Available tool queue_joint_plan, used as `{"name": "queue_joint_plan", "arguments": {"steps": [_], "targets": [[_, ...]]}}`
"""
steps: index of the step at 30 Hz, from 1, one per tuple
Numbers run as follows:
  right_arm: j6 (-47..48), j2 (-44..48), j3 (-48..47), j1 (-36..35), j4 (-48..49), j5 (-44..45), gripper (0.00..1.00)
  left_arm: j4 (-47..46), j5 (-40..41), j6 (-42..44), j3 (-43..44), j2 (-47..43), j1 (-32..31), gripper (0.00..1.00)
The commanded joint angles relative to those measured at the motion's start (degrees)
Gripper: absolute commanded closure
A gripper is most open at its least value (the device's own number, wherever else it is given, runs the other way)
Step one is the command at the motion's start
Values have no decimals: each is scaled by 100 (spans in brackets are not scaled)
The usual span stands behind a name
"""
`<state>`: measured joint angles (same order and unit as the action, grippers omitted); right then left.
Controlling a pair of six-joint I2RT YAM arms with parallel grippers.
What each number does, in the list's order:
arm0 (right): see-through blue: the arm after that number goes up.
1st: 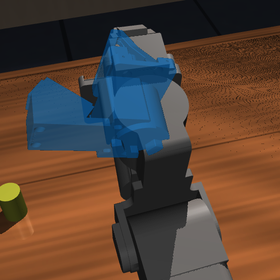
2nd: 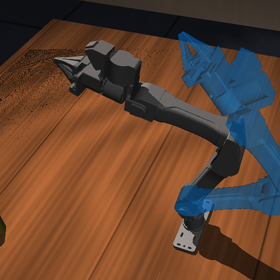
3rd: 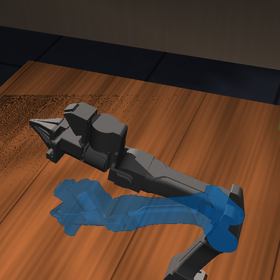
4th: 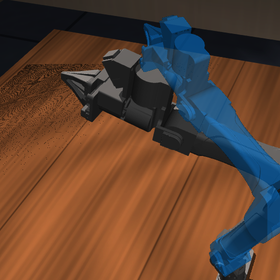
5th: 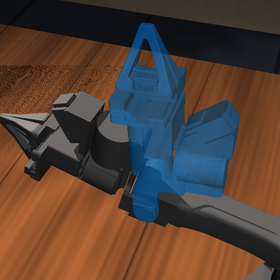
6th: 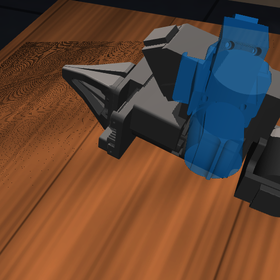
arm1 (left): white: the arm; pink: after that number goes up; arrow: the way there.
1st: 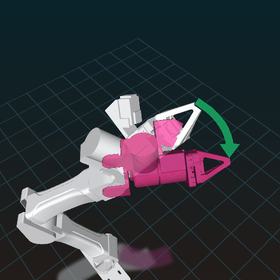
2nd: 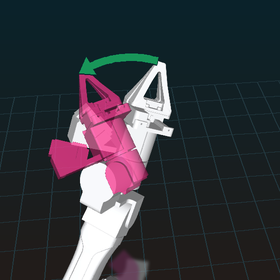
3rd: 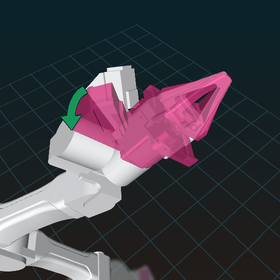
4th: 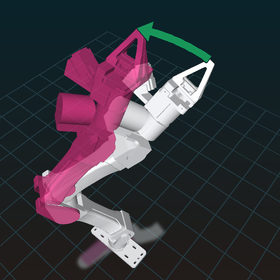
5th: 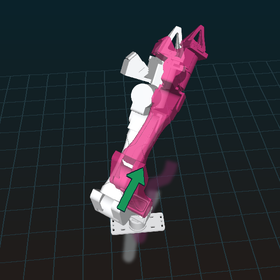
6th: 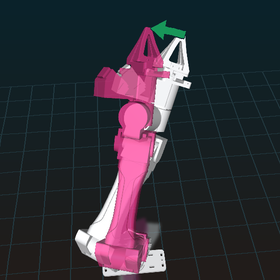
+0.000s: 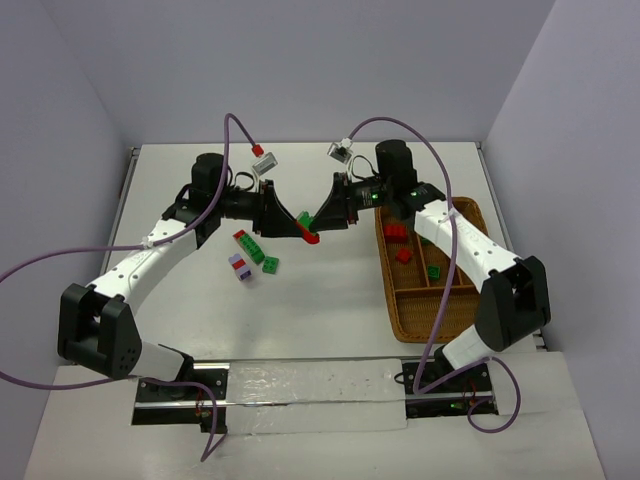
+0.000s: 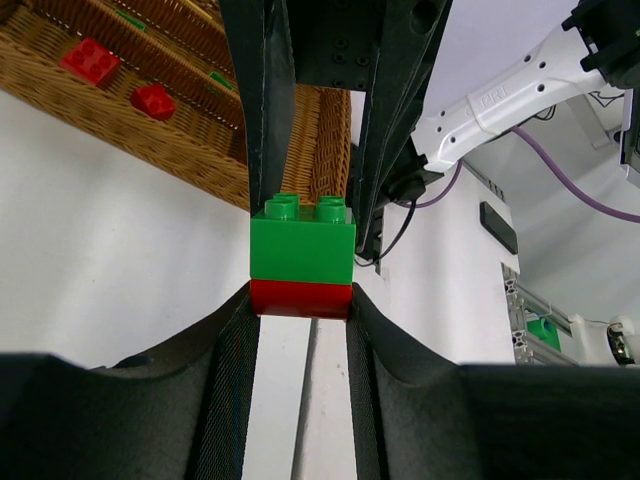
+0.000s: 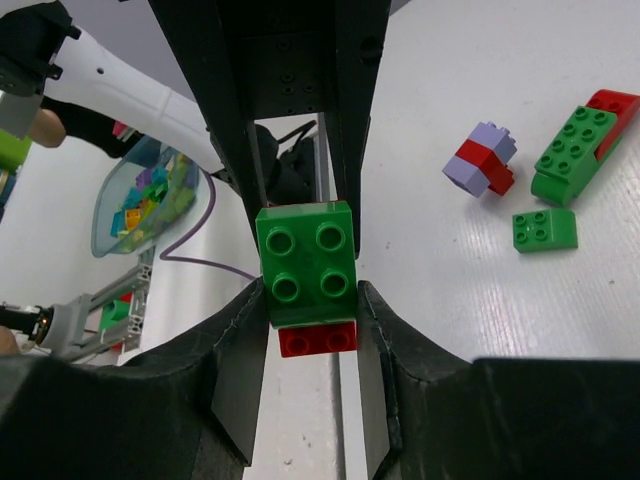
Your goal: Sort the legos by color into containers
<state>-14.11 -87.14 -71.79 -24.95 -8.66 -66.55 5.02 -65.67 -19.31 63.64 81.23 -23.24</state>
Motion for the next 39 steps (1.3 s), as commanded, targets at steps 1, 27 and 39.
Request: {"name": "queue_joint_plan", "arguments": {"steps": [1,27,39], "targets": [[-258,-10,-233,-7,395,-203,96,-47,-78,164,5,-143,-22,100],[-678,2509,1688,1814,-1199,6484,100,482,1117,-78,306,-38,-142,100],[-1014,2330,2864,3004,-918,6949,83,972,2847,-517,1419,898,-1054,100]]}}
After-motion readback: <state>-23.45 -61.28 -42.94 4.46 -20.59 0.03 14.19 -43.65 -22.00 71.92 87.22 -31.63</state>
